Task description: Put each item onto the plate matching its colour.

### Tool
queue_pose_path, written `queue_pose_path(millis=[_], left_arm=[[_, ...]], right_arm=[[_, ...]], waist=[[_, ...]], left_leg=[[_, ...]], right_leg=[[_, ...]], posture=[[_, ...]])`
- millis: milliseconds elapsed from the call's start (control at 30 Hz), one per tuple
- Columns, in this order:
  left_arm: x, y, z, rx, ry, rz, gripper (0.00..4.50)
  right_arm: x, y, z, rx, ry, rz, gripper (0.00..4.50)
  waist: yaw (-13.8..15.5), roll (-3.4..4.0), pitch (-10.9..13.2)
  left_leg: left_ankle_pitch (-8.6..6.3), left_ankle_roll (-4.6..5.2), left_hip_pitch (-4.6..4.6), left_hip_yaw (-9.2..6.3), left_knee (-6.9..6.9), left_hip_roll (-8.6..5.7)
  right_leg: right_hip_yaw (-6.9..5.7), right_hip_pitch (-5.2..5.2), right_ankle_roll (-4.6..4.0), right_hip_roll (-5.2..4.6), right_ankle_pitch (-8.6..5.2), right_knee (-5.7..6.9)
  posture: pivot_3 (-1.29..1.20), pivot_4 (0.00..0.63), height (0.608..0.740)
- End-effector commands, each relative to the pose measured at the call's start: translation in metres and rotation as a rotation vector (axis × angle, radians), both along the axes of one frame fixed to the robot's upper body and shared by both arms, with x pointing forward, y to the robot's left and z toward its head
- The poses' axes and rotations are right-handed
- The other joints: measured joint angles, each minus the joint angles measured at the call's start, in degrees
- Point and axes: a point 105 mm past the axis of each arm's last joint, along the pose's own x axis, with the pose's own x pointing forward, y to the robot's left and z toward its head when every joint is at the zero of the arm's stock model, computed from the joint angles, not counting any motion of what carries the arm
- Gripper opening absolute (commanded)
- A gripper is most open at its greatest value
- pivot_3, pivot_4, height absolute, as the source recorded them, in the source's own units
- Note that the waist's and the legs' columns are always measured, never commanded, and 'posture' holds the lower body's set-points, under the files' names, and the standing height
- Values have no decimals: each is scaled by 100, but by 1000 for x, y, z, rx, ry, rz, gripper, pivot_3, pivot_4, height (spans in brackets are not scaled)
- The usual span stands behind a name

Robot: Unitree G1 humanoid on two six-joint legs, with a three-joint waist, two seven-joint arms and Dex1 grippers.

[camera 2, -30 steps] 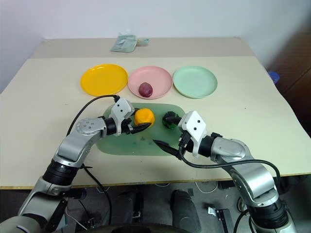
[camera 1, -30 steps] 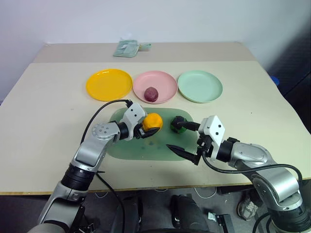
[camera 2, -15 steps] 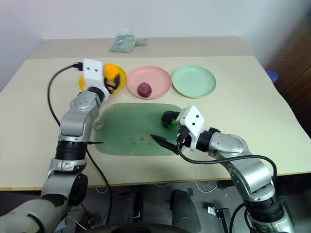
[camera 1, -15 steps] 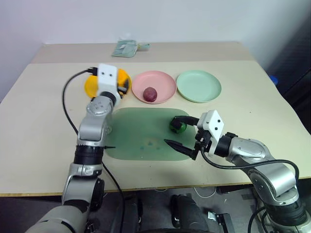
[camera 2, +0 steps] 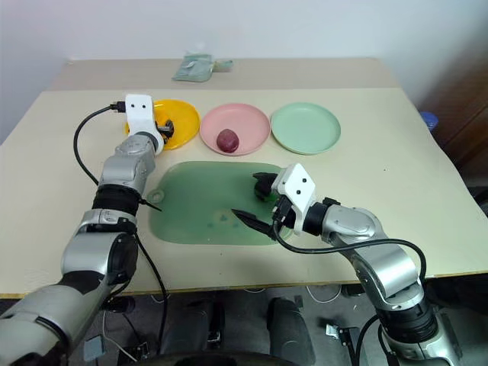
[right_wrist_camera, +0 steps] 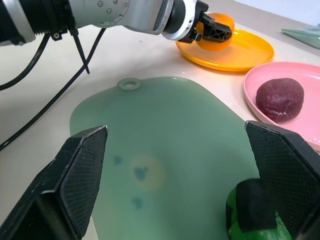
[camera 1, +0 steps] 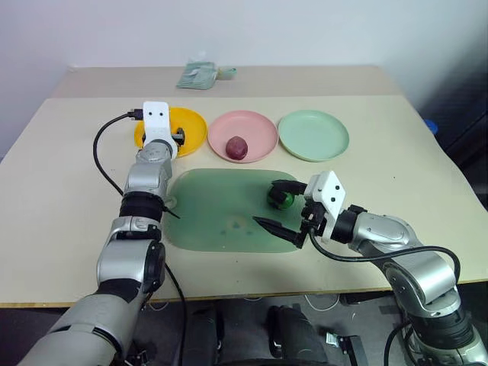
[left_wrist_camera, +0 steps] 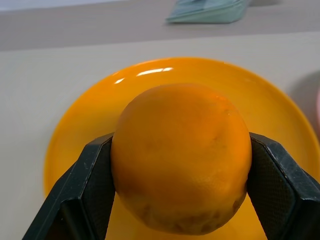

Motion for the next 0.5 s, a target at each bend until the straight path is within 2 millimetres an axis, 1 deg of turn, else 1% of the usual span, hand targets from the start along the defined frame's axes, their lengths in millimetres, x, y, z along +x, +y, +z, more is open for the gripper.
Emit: queue_pose_path(millis=[33, 67, 200, 300, 400, 467, 500], left_arm=[[4, -3, 19, -36, -63, -26, 4073], [5, -4, 20, -47, -69, -33, 4441], [4, -2, 28, -15, -110, -26, 4441], [-3, -1, 46, -22, -228, -54, 4441], [-11, -4, 52, -31, -289, -98, 4441], [-35, -30, 53, -24, -362, -317, 4441], [-49, -43, 49, -16, -370, -426, 4441]], right_arm=[[-3, 3, 10, 21, -52, 4, 4500], [-3, 2, 11, 20, -52, 3, 4500], [-1, 0, 10, 17, -54, -18, 4500], [6, -5, 12, 25, -66, -67, 4500], [8, -6, 13, 31, -71, -83, 4500], [13, -12, 14, 40, -74, -122, 4500], [16, -14, 14, 37, -74, -139, 4500]], waist=[[1, 0, 0], [4, 0, 0], [12, 0, 0], [12, 0, 0], [12, 0, 0], [-21, 5, -3], [-40, 7, -4]], left_leg=[[0, 0, 0, 0, 0, 0], [0, 0, 0, 0, 0, 0], [0, 0, -1, 0, 0, 0], [0, 0, -2, 0, 0, 0], [0, -1, -1, 1, 0, 2], [0, -1, 0, 2, -1, 2], [0, -1, 4, 6, -3, 5]], right_leg=[[0, 0, 0, 0, 0, 0], [0, 0, 0, 0, 0, 0], [0, 0, 0, 0, 0, 0], [0, 0, 1, -1, 1, -1], [1, 0, 1, -2, 1, 0], [1, 0, 1, -2, 1, 0], [4, 0, 1, -4, 1, 0]], posture=[[0, 150, 740], [0, 150, 740], [0, 150, 740], [0, 150, 740], [0, 150, 740], [0, 150, 740], [0, 150, 740]])
